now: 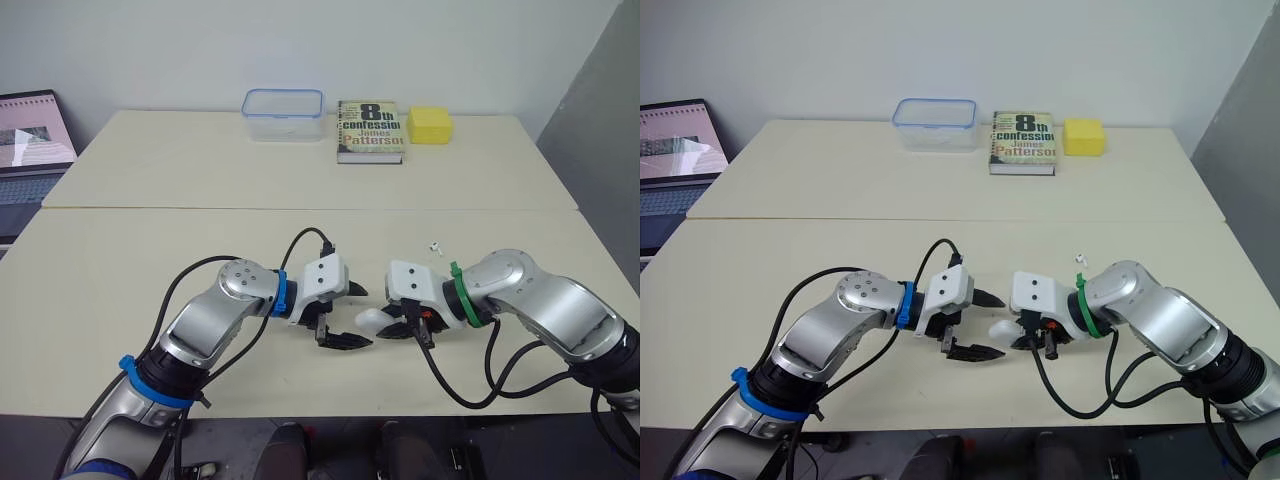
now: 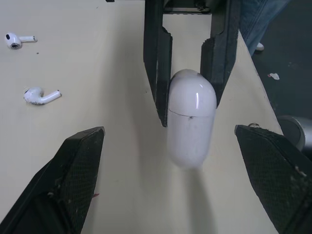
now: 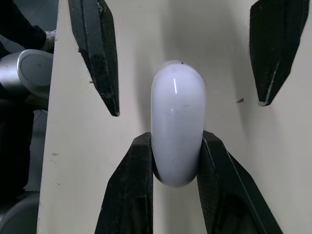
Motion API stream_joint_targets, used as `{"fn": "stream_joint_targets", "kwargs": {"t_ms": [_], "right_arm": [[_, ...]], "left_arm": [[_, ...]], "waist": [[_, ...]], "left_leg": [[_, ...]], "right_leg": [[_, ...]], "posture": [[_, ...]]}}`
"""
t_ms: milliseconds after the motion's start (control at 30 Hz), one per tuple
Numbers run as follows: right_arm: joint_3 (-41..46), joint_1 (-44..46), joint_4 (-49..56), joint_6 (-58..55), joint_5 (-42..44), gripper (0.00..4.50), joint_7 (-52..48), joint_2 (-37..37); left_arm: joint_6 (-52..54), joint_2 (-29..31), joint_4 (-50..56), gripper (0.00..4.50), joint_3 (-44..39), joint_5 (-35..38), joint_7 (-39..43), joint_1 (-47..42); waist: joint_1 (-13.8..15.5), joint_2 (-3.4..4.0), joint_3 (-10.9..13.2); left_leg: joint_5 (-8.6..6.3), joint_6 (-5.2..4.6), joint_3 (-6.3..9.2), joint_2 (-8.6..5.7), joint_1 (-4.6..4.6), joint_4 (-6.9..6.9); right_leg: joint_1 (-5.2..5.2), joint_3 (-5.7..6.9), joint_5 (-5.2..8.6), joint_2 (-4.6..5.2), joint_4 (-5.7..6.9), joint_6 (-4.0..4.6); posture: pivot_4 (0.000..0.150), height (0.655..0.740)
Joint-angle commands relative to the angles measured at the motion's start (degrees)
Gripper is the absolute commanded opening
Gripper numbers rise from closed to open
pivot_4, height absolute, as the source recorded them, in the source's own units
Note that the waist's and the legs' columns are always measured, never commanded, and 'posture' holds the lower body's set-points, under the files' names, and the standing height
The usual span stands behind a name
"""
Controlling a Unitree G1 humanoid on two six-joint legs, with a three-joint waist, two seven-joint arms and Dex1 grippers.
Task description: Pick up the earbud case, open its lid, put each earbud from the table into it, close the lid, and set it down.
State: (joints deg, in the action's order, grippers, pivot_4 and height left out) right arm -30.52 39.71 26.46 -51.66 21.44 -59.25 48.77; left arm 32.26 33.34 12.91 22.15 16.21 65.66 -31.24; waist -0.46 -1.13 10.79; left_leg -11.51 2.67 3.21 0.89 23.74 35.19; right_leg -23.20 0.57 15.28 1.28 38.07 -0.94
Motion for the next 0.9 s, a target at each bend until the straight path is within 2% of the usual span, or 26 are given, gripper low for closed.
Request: {"fn": "stream_joint_targets", "kwargs": {"t_ms": [33, 300, 333, 533, 800, 900], "right_arm": [[1.9, 1.2, 1.3, 0.2, -0.3, 0.79, -0.9, -0.4], [1.8, 1.6, 2.4, -0.4, -0.6, 0.79, -1.1, -1.2], [1.8, 1.8, 2.5, -0.4, -0.6, 0.79, -1.3, -1.3], [1.4, 2.4, 3.5, 0.1, -1.2, 0.79, -3.0, -1.0], [1.2, 2.4, 4.1, 3.2, -5.6, 3.55, -4.3, 2.0], [3.8, 1.5, 4.3, 6.1, -6.6, 3.59, -5.9, 5.9]], "left_arm": [[-0.4, -0.2, 0.9, 3.63, 0.2, 0.7, 1.2, -0.6], [0.5, -0.6, 1.5, 0.94, 0.6, 0.8, 1.5, 0.1], [0.6, -0.7, 1.6, 0.75, 0.7, 0.8, 1.5, 0.1], [2.2, -0.5, 2.2, 0.75, 0.9, 0.9, 0.9, 0.4], [9.6, 0.0, 5.3, 0.75, -1.8, 5.3, -0.6, 3.1], [10.8, -0.1, 5.9, 0.75, -5.3, 8.0, -2.1, 6.3]], "waist": [[0.0, 0.0, 0.0], [0.0, 0.0, 0.0], [0.0, 0.0, 0.0], [0.0, 0.0, 0.0], [0.0, 0.0, 0.0], [0.0, 0.0, 0.0]], "left_leg": [[0.0, 0.0, 0.0, 0.0, 0.0, 0.0], [0.0, 0.0, 0.0, 0.0, 0.0, 0.04], [0.0, 0.0, 0.01, 0.0, 0.01, 0.05], [0.0, 0.0, 0.01, 0.0, 0.01, 0.1], [0.0, -0.01, 0.04, 0.01, 0.06, 0.3], [-0.01, -0.01, 0.03, 0.01, 0.11, 0.47]], "right_leg": [[0.0, 0.0, 0.0, 0.0, 0.01, 0.0], [0.0, -0.01, 0.0, 0.0, 0.04, 0.01], [0.0, 0.0, 0.0, 0.0, 0.04, 0.01], [0.0, -0.01, -0.01, 0.0, 0.07, 0.01], [0.01, 0.0, 0.0, -0.01, 0.15, 0.0], [0.01, -0.01, 0.0, 0.0, 0.18, 0.0]], "posture": [[0.15, 0.74], [0.15, 0.74], [0.15, 0.74], [0.15, 0.74], [0.15, 0.74], [0.15, 0.74]]}}
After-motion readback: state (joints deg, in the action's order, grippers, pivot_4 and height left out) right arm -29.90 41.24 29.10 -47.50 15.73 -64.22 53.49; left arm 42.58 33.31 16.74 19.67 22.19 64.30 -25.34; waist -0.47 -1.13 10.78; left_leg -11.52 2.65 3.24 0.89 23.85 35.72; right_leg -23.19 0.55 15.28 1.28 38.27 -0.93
